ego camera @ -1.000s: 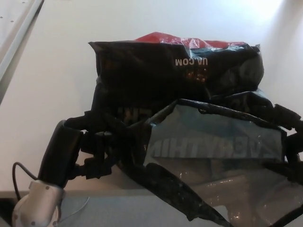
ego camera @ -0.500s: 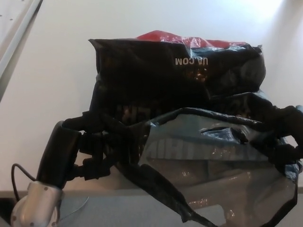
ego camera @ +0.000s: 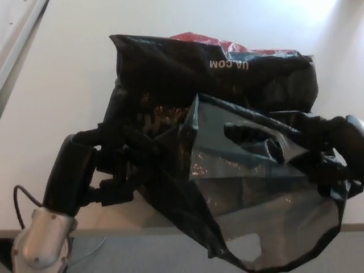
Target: A plastic bag is kept infront of the robot in the middle of the desk and the robot uses both its hands to grab it from the top and lifts it up and then releases it.
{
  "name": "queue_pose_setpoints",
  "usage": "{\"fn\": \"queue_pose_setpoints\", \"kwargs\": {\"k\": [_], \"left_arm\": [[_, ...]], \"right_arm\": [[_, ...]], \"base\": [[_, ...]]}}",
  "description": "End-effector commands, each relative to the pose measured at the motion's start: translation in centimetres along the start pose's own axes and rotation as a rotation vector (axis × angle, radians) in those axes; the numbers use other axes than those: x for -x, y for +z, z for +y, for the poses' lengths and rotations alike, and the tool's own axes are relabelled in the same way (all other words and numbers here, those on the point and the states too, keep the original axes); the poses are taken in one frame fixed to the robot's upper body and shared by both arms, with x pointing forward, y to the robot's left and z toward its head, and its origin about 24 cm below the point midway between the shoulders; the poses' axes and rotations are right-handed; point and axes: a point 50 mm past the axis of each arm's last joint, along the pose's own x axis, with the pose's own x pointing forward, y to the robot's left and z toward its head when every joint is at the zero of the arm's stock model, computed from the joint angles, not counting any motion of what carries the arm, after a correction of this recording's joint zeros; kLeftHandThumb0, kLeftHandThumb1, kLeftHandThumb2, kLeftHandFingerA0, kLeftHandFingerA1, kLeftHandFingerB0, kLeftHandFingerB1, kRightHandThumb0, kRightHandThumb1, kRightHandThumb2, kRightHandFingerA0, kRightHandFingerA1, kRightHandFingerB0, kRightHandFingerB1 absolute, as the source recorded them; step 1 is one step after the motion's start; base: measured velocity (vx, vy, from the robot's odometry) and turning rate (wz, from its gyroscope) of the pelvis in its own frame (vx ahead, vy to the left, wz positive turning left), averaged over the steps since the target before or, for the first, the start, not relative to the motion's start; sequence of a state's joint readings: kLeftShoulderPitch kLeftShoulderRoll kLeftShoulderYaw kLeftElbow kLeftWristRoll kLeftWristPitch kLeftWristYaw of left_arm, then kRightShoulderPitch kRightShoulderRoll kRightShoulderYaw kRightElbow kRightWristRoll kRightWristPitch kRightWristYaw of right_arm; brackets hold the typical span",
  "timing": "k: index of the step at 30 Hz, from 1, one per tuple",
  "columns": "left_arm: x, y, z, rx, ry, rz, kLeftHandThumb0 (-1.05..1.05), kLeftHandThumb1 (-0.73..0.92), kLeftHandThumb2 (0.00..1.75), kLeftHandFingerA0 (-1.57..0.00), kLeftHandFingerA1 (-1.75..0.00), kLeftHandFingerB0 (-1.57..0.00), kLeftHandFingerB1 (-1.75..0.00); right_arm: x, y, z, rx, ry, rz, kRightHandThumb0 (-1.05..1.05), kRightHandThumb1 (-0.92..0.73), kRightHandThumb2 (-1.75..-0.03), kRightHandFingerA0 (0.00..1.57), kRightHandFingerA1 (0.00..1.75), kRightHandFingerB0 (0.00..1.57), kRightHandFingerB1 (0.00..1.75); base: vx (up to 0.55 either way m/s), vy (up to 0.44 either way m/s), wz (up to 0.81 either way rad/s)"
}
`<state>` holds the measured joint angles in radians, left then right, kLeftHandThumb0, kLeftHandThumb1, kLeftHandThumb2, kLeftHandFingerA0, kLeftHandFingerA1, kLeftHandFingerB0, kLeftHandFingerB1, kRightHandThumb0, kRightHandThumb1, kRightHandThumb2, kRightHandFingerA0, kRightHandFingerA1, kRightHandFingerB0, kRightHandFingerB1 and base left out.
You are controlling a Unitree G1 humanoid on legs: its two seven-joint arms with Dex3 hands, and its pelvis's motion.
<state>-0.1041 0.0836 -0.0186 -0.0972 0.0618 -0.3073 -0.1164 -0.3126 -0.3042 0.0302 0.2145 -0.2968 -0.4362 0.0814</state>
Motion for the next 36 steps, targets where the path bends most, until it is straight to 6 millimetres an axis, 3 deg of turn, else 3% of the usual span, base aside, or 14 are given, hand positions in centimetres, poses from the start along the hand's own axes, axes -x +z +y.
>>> {"fn": "queue_pose_setpoints", "kwargs": {"k": [1, 2, 3, 9, 10, 11, 12, 13, 21, 25, 27, 28, 31, 36], "left_arm": [[-4.1, 5.0, 1.6, -0.001, 0.02, -0.207, -0.33, 0.56, 0.6, -0.94, -1.59, -0.93, -1.08], [-5.1, 6.2, 1.9, -0.012, 0.024, -0.241, -0.43, 0.47, 0.7, -1.06, -1.44, -0.97, -1.0], [-6.5, 7.9, 2.3, -0.028, 0.024, -0.293, -0.34, 0.56, 0.6, -1.03, -1.56, -0.97, -1.13], [-11.5, 16.6, 4.0, -0.074, 0.072, -0.535, -0.33, 0.54, 0.6, -1.1, -1.57, -1.01, -1.31], [-12.1, 18.0, 4.4, -0.084, 0.085, -0.57, -0.36, 0.54, 0.61, -1.15, -1.53, -1.05, -1.29], [-12.5, 18.7, 4.6, -0.084, 0.094, -0.578, -0.36, 0.54, 0.61, -1.15, -1.53, -1.05, -1.29], [-12.9, 19.7, 5.0, -0.118, 0.117, -0.606, -0.4, 0.55, 0.61, -1.15, -1.51, -1.05, -1.26], [-13.6, 21.5, 5.7, -0.154, 0.149, -0.656, -0.4, 0.55, 0.6, -1.14, -1.51, -1.05, -1.21], [-15.1, 26.7, 7.3, -0.111, 0.174, -0.752, -0.37, 0.57, 0.57, -1.1, -1.51, -1.03, -1.16], [-15.6, 29.4, 8.2, -0.114, 0.212, -0.813, -0.39, 0.54, 0.6, -1.1, -1.53, -1.03, -1.06], [-15.7, 30.3, 8.4, -0.103, 0.214, -0.829, -0.38, 0.56, 0.57, -1.07, -1.55, -1.03, -1.1], [-15.5, 30.9, 8.6, -0.127, 0.222, -0.87, -0.34, 0.55, 0.62, -1.05, -1.59, -1.01, -1.18], [-15.5, 31.6, 8.9, -0.139, 0.235, -0.876, -0.38, 0.57, 0.57, -1.06, -1.56, -1.01, -1.06], [-15.2, 33.2, 9.4, -0.096, 0.245, -0.933, -0.37, 0.56, 0.57, -1.03, -1.59, -1.02, -1.14]], "right_arm": [[-3.6, 4.8, -3.8, -0.187, -0.229, -0.253, -0.11, -0.41, -0.89, 1.3, 1.26, 1.15, 1.13], [-4.3, 5.9, -4.6, -0.218, -0.255, -0.268, -0.14, -0.42, -0.9, 1.29, 1.26, 1.13, 1.12], [-5.3, 7.5, -5.8, -0.234, -0.301, -0.313, -0.16, -0.61, -0.62, 1.13, 1.51, 1.05, 1.24], [-8.4, 15.5, -12.1, -0.129, -0.519, -0.534, -0.22, -0.56, -0.59, 1.16, 1.51, 1.09, 1.27], [-8.8, 16.5, -13.2, -0.121, -0.549, -0.567, -0.25, -0.37, -0.87, 1.32, 1.31, 1.17, 1.17], [-9.0, 16.9, -13.8, -0.126, -0.562, -0.577, -0.25, -0.37, -0.87, 1.32, 1.31, 1.17, 1.17], [-9.2, 17.7, -14.6, -0.119, -0.581, -0.585, -0.33, -0.54, -0.61, 1.16, 1.51, 1.11, 1.31], [-9.4, 18.9, -16.0, -0.112, -0.611, -0.603, -0.37, -0.53, -0.6, 1.17, 1.51, 1.12, 1.29], [-9.5, 21.4, -19.4, -0.004, -0.664, -0.636, -0.39, -0.56, -0.61, 1.06, 1.63, 1.02, 1.28], [-9.4, 23.1, -20.9, 0.01, -0.728, -0.706, -0.36, -0.57, -0.59, 1.13, 1.54, 1.05, 1.24], [-9.4, 24.0, -21.5, 0.028, -0.757, -0.716, -0.48, -0.55, -0.71, 1.18, 1.55, 1.04, 1.37], [-9.4, 24.6, -21.9, 0.022, -0.768, -0.724, -0.42, -0.57, -0.61, 1.12, 1.6, 1.05, 1.36], [-9.3, 25.5, -22.1, 0.001, -0.781, -0.746, -0.49, -0.48, -0.73, 1.2, 1.48, 1.1, 1.15], [-8.9, 27.5, -22.5, -0.069, -0.786, -0.823, -0.34, -0.56, -0.59, 1.12, 1.54, 1.04, 1.25]], "base": [[0.0, 0.0, 0.0], [0.0, 0.0, 0.0], [0.0, 0.0, 0.0], [0.0, 0.0, 0.0], [0.0, 0.0, 0.0], [0.0, 0.0, 0.0], [0.0, 0.0, 0.0], [0.0, 0.0, 0.0], [0.0, 0.0, 0.0], [0.0, 0.0, 0.0], [0.0, 0.0, 0.0], [0.0, 0.0, 0.0], [0.0, 0.0, 0.0], [0.0, 0.0, 0.0]]}}
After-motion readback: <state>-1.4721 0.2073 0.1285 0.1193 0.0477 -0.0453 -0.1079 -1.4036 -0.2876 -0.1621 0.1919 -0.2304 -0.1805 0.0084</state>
